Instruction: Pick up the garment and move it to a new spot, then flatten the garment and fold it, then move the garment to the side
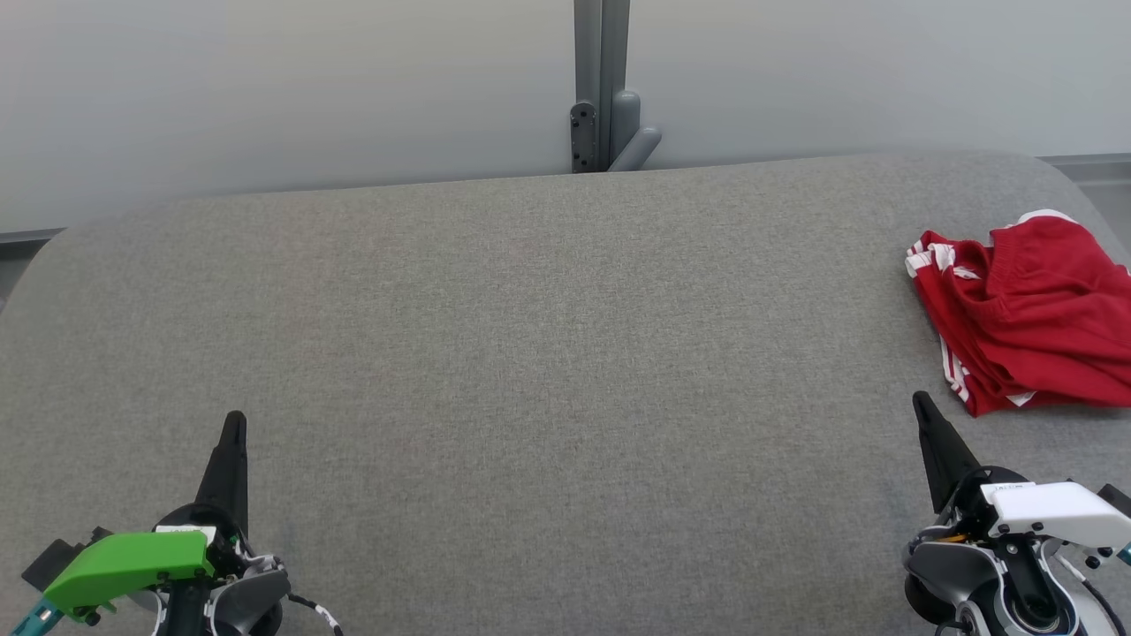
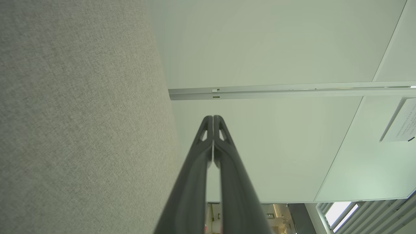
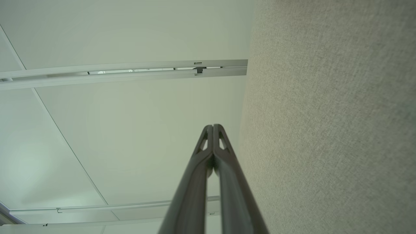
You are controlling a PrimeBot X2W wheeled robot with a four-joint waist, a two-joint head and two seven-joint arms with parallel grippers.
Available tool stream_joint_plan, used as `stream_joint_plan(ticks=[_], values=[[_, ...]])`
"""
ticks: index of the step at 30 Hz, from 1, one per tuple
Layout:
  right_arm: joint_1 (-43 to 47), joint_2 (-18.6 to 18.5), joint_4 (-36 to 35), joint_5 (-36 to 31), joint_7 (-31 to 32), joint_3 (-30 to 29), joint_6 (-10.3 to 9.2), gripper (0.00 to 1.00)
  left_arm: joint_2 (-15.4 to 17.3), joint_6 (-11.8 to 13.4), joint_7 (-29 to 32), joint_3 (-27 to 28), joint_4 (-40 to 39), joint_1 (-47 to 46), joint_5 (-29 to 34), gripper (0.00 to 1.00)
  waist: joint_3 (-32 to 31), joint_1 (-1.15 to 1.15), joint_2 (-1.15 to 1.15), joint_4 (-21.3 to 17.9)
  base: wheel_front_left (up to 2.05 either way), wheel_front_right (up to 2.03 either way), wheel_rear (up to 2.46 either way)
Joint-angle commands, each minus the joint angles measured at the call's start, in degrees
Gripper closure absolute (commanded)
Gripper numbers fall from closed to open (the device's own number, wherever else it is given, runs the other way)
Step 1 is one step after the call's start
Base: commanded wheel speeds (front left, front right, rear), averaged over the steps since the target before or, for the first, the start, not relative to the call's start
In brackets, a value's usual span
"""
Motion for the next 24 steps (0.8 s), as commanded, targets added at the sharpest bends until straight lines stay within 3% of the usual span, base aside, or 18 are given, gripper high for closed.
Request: stream_joint_plan(ticks=[1,24], values=[[-0.64,-0.02,0.08,-0.37,0.33,-0.21,0.02,1.00,0.00,-0.34,0.25,0.15,0.06,-0.70,-0.08,1.00,0.00,0.00,0.14,0.00,0.00,0.00,0.00],[-0.67,0.16,0.10,-0.54,0.50,-0.44,0.02,1.00,0.01,-0.34,0.25,0.14,0.06,-0.70,-0.09,1.00,0.00,0.00,0.14,0.00,0.00,0.00,0.00]])
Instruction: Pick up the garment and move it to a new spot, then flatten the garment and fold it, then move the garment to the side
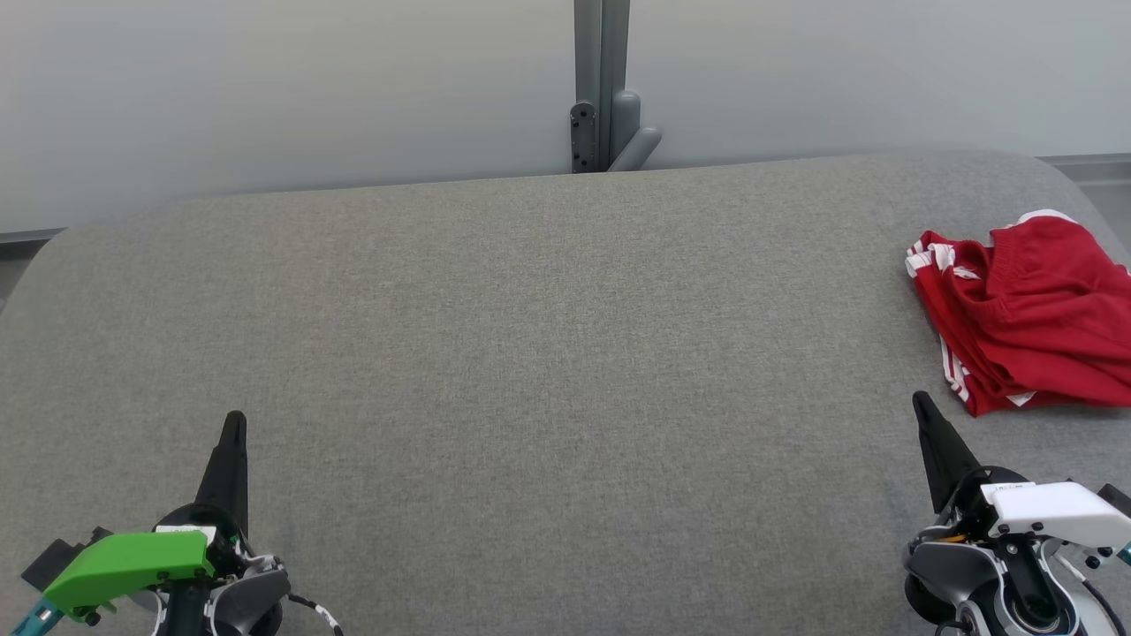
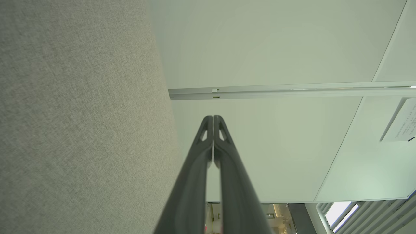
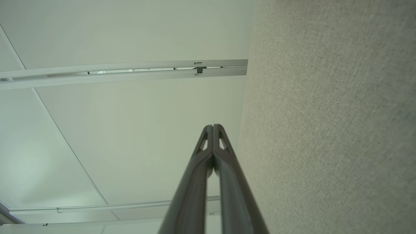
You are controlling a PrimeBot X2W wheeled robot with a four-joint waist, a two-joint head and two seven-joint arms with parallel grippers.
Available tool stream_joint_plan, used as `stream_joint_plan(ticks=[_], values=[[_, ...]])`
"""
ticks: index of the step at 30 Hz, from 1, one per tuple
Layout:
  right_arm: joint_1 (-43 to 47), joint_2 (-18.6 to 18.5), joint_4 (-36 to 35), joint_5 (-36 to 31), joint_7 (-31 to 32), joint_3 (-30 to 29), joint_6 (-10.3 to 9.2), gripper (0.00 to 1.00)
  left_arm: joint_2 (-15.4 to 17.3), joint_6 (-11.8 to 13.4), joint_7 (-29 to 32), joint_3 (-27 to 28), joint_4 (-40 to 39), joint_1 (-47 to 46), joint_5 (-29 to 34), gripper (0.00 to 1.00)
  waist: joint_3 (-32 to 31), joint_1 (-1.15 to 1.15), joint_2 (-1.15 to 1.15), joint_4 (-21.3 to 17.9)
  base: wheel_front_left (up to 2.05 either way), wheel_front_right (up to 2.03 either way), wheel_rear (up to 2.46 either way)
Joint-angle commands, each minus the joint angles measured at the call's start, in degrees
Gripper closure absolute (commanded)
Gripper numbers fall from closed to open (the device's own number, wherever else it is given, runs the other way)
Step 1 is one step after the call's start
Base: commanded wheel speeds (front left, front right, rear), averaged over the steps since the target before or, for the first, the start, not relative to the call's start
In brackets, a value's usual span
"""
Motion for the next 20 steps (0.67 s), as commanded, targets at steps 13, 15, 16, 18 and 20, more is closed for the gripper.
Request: stream_joint_plan(ticks=[13,15,16,18,20], values=[[-0.66,0.04,0.10,-0.38,0.28,-0.27,0.02,1.00,0.02,-0.34,0.24,0.14,0.05,-0.70,-0.09,1.00,0.00,0.00,0.14,0.00,0.00,0.00,0.00],[-0.66,0.06,0.10,-0.41,0.31,-0.29,0.02,1.00,0.02,-0.34,0.24,0.14,0.05,-0.70,-0.09,1.00,0.00,0.00,0.14,0.00,0.00,0.00,0.00],[-0.66,0.07,0.10,-0.41,0.32,-0.30,0.02,1.00,0.02,-0.34,0.24,0.14,0.05,-0.70,-0.09,1.00,0.00,0.00,0.14,0.00,0.00,0.00,0.00],[-0.66,0.08,0.10,-0.39,0.34,-0.31,0.02,1.00,0.02,-0.34,0.24,0.14,0.05,-0.70,-0.09,1.00,0.00,0.00,0.14,0.00,0.00,0.00,0.00],[-0.66,0.10,0.10,-0.42,0.37,-0.32,0.02,1.00,0.02,-0.34,0.24,0.13,0.05,-0.70,-0.09,1.00,0.00,0.00,0.14,0.00,0.00,0.00,0.00]])
